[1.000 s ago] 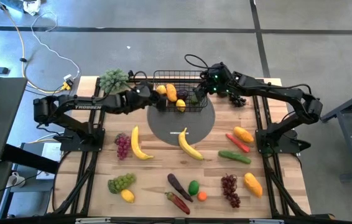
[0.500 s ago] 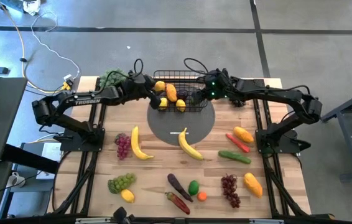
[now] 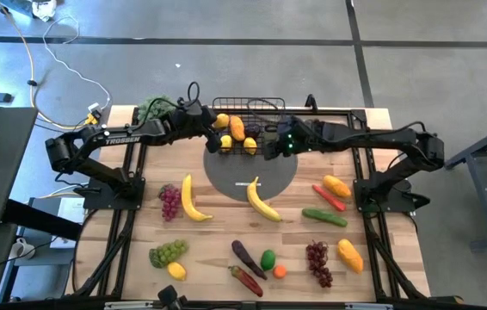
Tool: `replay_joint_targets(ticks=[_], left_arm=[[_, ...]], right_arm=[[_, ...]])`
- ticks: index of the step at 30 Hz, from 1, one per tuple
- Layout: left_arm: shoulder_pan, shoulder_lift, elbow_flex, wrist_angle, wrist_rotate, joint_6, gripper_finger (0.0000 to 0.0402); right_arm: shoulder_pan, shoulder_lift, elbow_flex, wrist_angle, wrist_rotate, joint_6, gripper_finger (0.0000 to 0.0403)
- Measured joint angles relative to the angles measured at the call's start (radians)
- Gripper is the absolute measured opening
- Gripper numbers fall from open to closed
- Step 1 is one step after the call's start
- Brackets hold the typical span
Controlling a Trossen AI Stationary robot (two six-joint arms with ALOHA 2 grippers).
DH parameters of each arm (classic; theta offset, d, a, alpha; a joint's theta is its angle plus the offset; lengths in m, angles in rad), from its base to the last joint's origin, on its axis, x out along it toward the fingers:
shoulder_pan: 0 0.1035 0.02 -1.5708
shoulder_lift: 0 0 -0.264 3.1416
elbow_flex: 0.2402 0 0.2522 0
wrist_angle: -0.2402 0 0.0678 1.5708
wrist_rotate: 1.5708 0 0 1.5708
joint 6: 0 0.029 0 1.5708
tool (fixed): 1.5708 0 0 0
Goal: Build produce basket
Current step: Put the yellow lemon into the black wire basket
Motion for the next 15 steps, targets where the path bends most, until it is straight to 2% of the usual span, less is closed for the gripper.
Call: replay_joint_targets(ticks=[5, 15], left_arm=[[0.0, 0.0, 0.0, 0.0, 0.0, 0.0, 0.021], [0.0, 0.0, 0.0, 0.0, -0.022, -0.001, 0.0257]], right_arm=[[0.047, 0.0, 0.0, -0.013, 0.046, 0.045, 0.0213], [0.129, 0.0, -0.001, -0.059, 0.054, 0.077, 0.0213]])
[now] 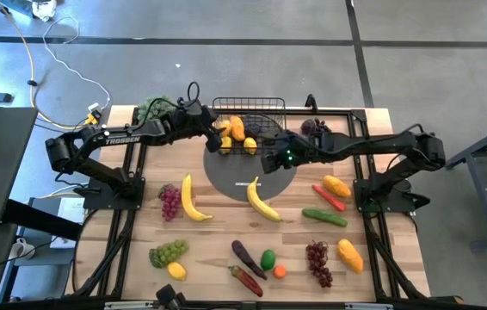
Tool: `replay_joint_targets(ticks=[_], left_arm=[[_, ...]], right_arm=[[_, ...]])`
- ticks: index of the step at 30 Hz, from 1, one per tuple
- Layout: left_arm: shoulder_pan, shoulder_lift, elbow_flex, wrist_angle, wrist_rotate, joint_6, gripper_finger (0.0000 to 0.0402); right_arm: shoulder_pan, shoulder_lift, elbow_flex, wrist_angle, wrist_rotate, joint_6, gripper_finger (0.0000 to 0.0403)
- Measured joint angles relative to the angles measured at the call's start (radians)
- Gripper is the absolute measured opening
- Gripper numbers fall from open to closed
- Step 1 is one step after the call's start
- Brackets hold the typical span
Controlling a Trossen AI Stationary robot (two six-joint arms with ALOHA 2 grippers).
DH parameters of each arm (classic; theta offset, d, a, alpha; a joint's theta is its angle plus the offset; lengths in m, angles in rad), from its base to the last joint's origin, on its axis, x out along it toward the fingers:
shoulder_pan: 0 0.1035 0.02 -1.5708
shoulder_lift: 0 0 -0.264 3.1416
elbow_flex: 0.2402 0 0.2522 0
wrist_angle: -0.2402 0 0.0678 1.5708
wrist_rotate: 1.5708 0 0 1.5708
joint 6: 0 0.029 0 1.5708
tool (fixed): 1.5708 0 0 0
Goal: Build produce basket
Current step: Put the yellow lemon into the black wire basket, then put the green lime into the black wire basket
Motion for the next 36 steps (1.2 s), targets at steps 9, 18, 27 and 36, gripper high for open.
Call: replay_joint_targets(ticks=[9, 18, 27, 36], left_arm=[[-0.003, -0.019, 0.0, 0.0, -0.002, -0.032, 0.0259], [-0.017, -0.158, 0.002, -0.011, 0.002, -0.062, 0.0258], [-0.086, -0.333, 0.002, -0.1, 0.031, -0.156, 0.0258], [-0.208, -0.405, 0.002, -0.246, 0.084, -0.308, 0.0258]], right_arm=[[0.076, 0.0, 0.0, 0.0, 0.0, 0.045, 0.0213], [0.176, 0.0, 0.0, 0.0, 0.0, 0.109, 0.0213], [0.276, 0.0, 0.0, -0.002, 0.056, 0.155, 0.0213], [0.339, 0.0, 0.0, -0.003, 0.046, 0.143, 0.0213]])
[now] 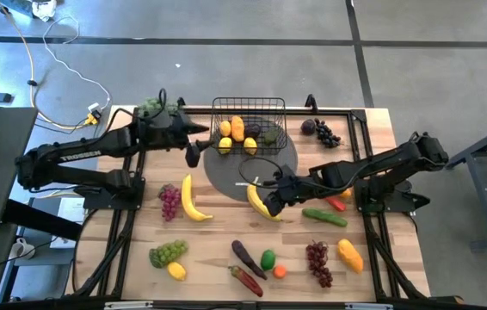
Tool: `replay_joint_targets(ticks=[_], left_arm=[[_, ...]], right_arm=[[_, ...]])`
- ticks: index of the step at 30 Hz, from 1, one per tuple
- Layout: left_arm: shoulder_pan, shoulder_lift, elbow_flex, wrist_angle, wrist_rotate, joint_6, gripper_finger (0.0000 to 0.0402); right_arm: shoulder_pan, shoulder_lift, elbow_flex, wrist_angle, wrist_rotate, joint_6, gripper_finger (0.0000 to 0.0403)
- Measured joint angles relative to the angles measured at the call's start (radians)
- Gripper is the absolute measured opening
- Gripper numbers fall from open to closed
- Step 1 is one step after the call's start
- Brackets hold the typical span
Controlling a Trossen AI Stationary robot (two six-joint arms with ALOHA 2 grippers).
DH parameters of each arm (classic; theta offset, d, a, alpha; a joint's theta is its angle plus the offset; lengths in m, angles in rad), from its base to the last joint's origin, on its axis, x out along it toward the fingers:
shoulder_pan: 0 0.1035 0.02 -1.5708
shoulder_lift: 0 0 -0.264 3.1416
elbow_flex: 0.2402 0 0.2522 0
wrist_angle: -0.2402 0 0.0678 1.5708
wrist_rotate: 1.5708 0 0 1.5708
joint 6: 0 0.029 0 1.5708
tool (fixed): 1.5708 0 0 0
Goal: Build produce basket
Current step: Put the green lime into the black wire basket
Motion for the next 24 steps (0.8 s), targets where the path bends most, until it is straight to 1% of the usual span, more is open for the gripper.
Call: replay_joint_targets(ticks=[4, 7, 11, 14, 17, 19, 21, 24], left_arm=[[-0.066, -0.001, 0.0, -0.037, -0.001, -0.065, 0.0258], [-0.111, -0.001, 0.0, -0.056, -0.005, -0.131, 0.0258], [-0.166, -0.001, 0.0, -0.067, -0.009, -0.252, 0.0258], [-0.202, -0.001, 0.0, -0.084, -0.01, -0.352, 0.0258], [-0.238, -0.001, 0.0, -0.1, -0.012, -0.468, 0.0258], [-0.266, -0.001, 0.0, -0.116, -0.013, -0.535, 0.0257], [-0.297, -0.001, 0.0, -0.134, -0.022, -0.585, 0.0257], [-0.35, -0.001, 0.0, -0.172, -0.067, -0.635, 0.0257]], right_arm=[[0.012, 0.0, 0.0, 0.002, -0.003, -0.054, 0.0215], [0.014, 0.0, 0.0, -0.006, -0.029, -0.079, 0.0232], [0.014, 0.0, 0.0, -0.014, -0.087, -0.145, 0.0281], [0.014, 0.0, 0.0, -0.015, -0.135, -0.233, 0.0321], [0.014, 0.0, 0.0, -0.021, -0.143, -0.26, 0.0346], [0.014, 0.0, 0.0, -0.027, -0.161, -0.287, 0.0354], [0.014, 0.0, 0.0, -0.042, -0.188, -0.348, 0.0358], [0.014, 0.0, 0.0, -0.077, -0.203, -0.43, 0.0358]])
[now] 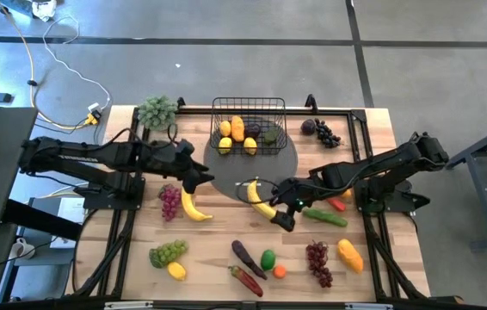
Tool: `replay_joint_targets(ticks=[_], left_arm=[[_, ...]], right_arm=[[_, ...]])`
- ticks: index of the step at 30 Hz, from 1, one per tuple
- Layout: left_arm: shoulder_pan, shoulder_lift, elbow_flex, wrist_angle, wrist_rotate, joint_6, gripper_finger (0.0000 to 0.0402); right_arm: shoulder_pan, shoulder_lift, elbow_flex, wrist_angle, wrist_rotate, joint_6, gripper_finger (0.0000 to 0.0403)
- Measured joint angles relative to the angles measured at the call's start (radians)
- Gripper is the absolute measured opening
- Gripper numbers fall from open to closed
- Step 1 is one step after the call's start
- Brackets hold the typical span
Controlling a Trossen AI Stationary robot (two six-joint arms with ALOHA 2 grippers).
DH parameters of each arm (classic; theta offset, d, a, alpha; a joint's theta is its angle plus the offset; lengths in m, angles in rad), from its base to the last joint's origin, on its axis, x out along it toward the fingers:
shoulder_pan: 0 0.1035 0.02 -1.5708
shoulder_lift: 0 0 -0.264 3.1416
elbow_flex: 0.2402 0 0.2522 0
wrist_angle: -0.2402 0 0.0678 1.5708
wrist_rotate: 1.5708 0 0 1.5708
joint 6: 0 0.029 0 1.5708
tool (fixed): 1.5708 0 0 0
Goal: Build produce basket
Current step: Put the green lime into the black wire basket
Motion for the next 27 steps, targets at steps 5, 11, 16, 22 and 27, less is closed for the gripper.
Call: replay_joint_targets(ticks=[5, 11, 16, 22, 27], left_arm=[[-0.077, 0.001, -0.001, -0.059, -0.07, -0.099, 0.0257], [-0.143, 0.002, -0.001, -0.065, -0.116, -0.188, 0.0256], [-0.166, 0.003, -0.001, -0.081, -0.121, -0.275, 0.0256], [-0.197, 0.018, -0.001, -0.121, -0.132, -0.34, 0.0256], [-0.222, 0.064, -0.002, -0.13, -0.135, -0.377, 0.0256]], right_arm=[[0.0, 0.0, 0.0, -0.019, -0.017, -0.171, 0.0358], [0.052, 0.0, 0.0, 0.004, -0.023, -0.462, 0.0358], [0.108, 0.0, 0.0, 0.095, -0.023, -0.633, 0.0358], [0.161, 0.015, 0.0, 0.191, -0.024, -0.809, 0.0358], [0.191, 0.072, 0.0, 0.218, -0.039, -0.855, 0.0357]])
